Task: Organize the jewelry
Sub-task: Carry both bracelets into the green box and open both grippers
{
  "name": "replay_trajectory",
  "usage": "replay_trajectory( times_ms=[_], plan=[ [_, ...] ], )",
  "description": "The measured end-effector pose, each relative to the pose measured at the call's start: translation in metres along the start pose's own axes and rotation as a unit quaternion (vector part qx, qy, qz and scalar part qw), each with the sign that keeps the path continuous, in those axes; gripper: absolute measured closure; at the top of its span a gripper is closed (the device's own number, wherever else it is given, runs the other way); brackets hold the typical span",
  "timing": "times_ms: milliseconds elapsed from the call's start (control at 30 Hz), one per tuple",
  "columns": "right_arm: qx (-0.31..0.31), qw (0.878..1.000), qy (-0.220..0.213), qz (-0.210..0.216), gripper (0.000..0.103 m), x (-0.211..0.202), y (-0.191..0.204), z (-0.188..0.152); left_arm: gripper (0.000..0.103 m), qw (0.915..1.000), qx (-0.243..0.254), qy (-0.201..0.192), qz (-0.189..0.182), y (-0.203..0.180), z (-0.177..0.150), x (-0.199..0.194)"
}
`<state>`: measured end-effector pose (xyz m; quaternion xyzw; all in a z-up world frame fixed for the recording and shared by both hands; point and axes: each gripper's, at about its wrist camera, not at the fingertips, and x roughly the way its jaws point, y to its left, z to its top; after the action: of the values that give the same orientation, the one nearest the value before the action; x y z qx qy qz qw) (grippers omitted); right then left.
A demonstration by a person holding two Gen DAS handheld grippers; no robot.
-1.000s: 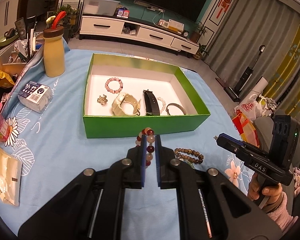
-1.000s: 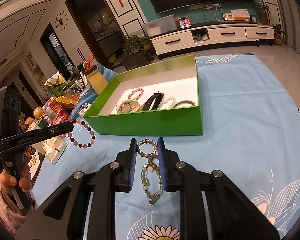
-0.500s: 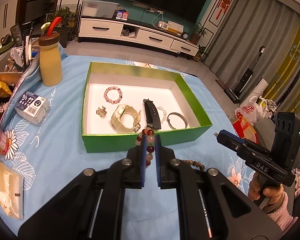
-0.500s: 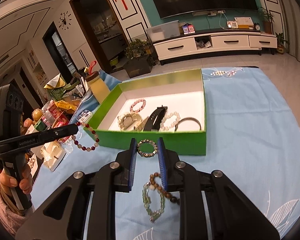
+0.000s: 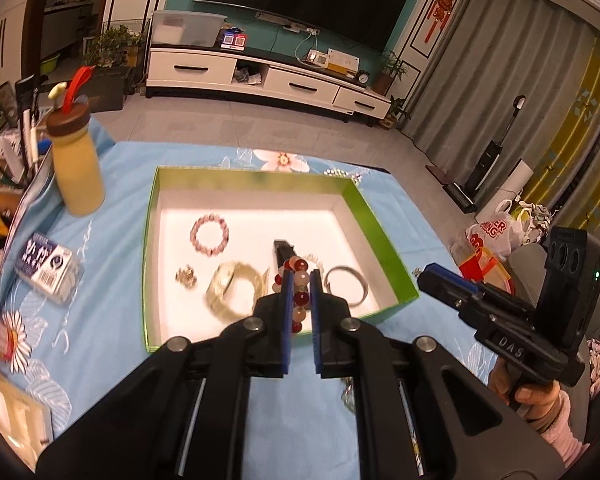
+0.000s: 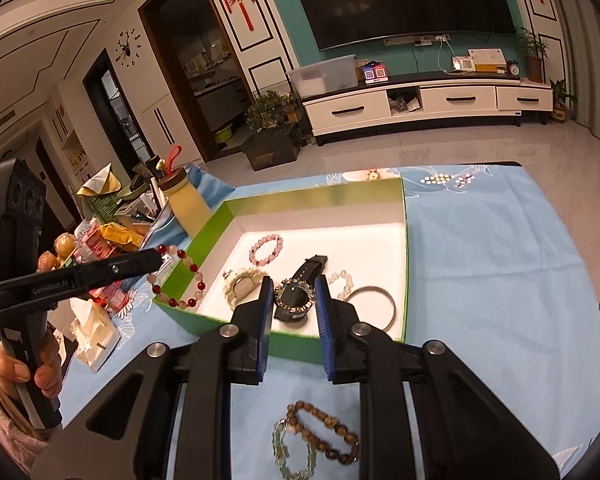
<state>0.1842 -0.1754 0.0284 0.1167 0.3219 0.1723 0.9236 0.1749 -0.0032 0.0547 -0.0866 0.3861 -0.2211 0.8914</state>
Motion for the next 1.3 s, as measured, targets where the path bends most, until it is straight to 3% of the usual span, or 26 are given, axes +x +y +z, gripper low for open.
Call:
replay_trajectory(
  times_ms=[467, 1000, 1300],
  plan=[
    [0.007, 1.000, 0.011, -0.013, 0.082, 0.034, -0.012, 0.021, 0.095, 0.9997, -0.006, 0.022, 0.006, 0.010, 0.037, 0.053],
    [0.044, 0.996, 0.071, -0.043, 0.082, 0.088, -0.033, 0.044, 0.095, 0.9964, -0.005, 0.072, 0.045, 0.015, 0.057, 0.126],
    [0.045, 0.992, 0.098, -0.059, 0.082, 0.106, -0.038, 0.049, 0.095, 0.9935, -0.017, 0.100, 0.051, 0.026, 0.056, 0.146]
  ],
)
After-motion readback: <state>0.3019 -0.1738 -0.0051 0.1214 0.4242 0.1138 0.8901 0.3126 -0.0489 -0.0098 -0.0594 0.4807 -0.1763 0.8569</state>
